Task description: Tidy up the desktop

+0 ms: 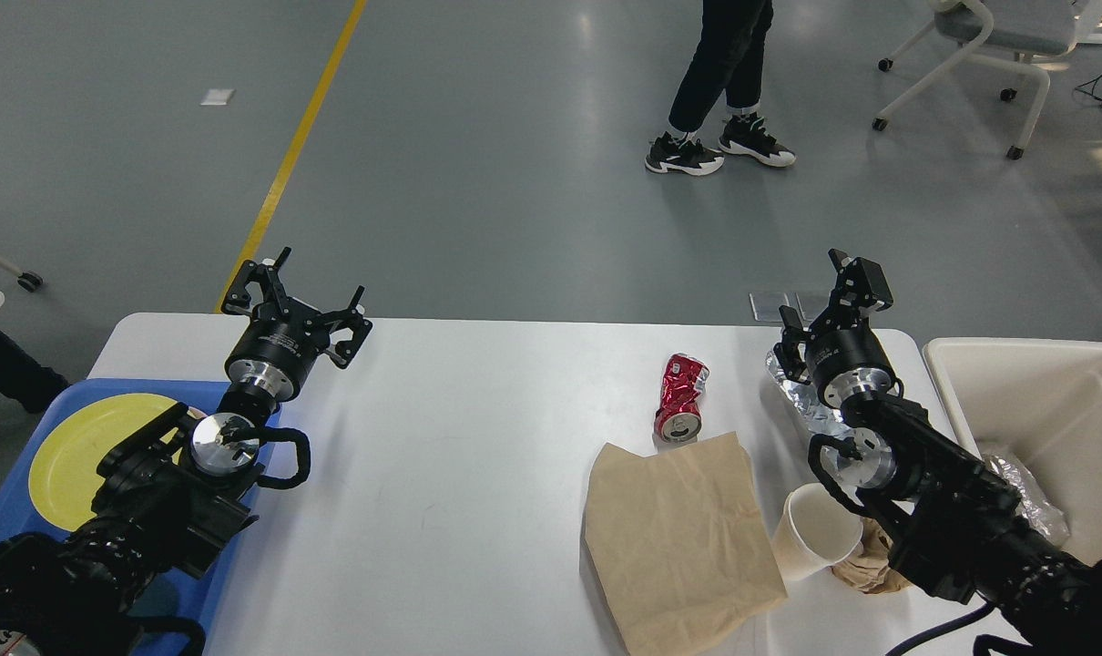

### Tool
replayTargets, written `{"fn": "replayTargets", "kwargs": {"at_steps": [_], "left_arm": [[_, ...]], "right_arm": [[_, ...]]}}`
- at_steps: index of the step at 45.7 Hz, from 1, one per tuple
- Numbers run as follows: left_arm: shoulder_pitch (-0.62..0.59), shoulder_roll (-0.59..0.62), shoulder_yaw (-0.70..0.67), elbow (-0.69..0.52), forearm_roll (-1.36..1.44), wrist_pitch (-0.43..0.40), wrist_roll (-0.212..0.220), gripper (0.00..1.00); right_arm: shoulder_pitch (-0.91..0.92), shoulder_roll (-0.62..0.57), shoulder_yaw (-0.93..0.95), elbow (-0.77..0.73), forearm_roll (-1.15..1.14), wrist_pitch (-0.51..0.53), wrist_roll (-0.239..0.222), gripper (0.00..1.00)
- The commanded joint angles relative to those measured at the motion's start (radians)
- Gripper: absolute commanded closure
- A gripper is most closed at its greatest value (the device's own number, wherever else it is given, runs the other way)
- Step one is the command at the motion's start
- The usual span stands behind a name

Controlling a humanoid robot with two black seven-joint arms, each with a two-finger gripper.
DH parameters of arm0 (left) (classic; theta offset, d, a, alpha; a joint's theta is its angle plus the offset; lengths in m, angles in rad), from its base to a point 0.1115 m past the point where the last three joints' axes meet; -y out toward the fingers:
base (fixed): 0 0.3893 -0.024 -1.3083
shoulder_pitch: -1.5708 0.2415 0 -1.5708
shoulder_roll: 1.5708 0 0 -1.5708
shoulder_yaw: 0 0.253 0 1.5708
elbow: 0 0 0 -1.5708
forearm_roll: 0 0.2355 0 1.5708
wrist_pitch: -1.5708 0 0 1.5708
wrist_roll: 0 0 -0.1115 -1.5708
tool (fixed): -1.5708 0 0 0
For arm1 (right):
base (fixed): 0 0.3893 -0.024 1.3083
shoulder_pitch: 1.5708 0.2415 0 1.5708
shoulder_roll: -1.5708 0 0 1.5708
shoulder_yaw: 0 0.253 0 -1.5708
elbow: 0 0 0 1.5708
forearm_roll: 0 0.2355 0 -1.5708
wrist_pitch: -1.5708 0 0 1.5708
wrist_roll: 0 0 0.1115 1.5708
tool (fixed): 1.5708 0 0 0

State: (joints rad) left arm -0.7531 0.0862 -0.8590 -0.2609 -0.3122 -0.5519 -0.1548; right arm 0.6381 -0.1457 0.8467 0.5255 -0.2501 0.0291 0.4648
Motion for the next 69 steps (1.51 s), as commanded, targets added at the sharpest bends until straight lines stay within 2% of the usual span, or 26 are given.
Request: {"fn": "replayTargets", "kwargs": {"at_steps": [1,69], "left_arm": [[0.009,0.001,-0.006,0.000,-0.001,-0.022,0.000,0.04],[0.011,0.001,-0.006,0.000,-0.001,-0.025,0.000,0.04]], "right_arm": [[0.000,0.000,-0.001,0.001,0.000,0.000,0.000,0.00],[0.009,0.000,0.000,-0.001,0.002,-0.003,-0.008,0.00]]}}
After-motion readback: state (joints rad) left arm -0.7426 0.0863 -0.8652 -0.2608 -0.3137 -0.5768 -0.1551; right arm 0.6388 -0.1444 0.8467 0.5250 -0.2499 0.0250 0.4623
